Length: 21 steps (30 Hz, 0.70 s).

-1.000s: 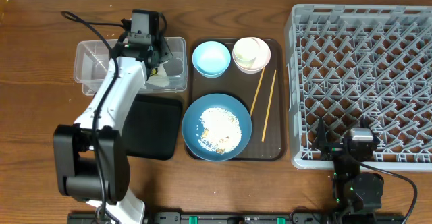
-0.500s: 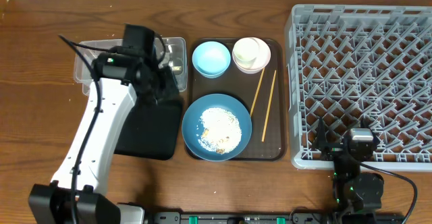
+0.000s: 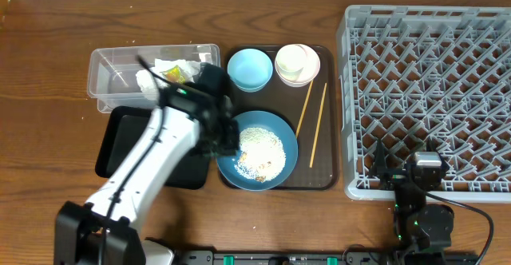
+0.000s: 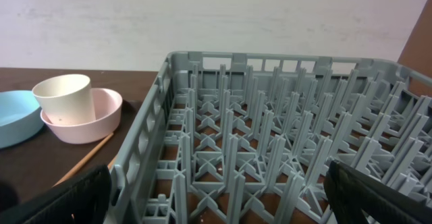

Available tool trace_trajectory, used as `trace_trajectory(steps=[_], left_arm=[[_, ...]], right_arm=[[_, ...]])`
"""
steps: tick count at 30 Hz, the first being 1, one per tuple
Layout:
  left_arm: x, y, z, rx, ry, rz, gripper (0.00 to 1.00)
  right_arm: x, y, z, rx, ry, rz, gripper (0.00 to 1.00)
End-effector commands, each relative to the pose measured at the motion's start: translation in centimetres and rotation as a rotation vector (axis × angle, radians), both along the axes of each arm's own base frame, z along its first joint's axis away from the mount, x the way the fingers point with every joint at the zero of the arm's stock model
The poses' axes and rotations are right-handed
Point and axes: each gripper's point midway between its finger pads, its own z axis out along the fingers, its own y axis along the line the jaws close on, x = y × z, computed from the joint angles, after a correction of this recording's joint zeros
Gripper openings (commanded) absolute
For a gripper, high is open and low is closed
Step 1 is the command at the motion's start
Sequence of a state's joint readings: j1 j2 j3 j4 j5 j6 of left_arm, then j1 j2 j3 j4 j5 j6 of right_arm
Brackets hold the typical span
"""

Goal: Sort waste into correct bins and load items into the dishwasher rack
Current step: 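Carry the wrapper left and drop it into the clear bin, then move the left gripper to the blue plate's right rim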

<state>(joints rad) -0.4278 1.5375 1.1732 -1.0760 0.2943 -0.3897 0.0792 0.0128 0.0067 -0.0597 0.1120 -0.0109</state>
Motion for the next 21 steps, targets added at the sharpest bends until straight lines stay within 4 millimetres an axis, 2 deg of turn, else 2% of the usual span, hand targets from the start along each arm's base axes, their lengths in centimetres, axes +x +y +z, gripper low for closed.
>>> trace_trajectory(steps=[1, 6, 10, 15, 21], left_arm=[[-1.7, -2.2, -0.6, -0.005, 0.014, -0.062, 0.33], [-2.4, -6.2, -0.4, -0.048, -0.053, -0.166, 0.33], [-2.0, -8.9, -0.2, -0.066, -0.163, -0.242, 0.33], [-1.1, -9.4, -0.3, 0.045, -0.294, -0.219, 0.33], [-1.6, -11.5, 0.1, 0.011, -0.344, -0.257, 0.34]], right_arm=[[0.0, 0.4, -0.1, 0.005, 0.004, 0.014, 0.99], [0.0, 0.4, -0.1, 0.005, 0.004, 0.014, 0.99], [0.0, 0.4, -0.1, 0.005, 0.004, 0.014, 0.99], [0.0, 0.4, -0.1, 0.005, 0.004, 0.014, 0.99], [0.0, 0.4, -0.1, 0.005, 0.004, 0.014, 0.99]])
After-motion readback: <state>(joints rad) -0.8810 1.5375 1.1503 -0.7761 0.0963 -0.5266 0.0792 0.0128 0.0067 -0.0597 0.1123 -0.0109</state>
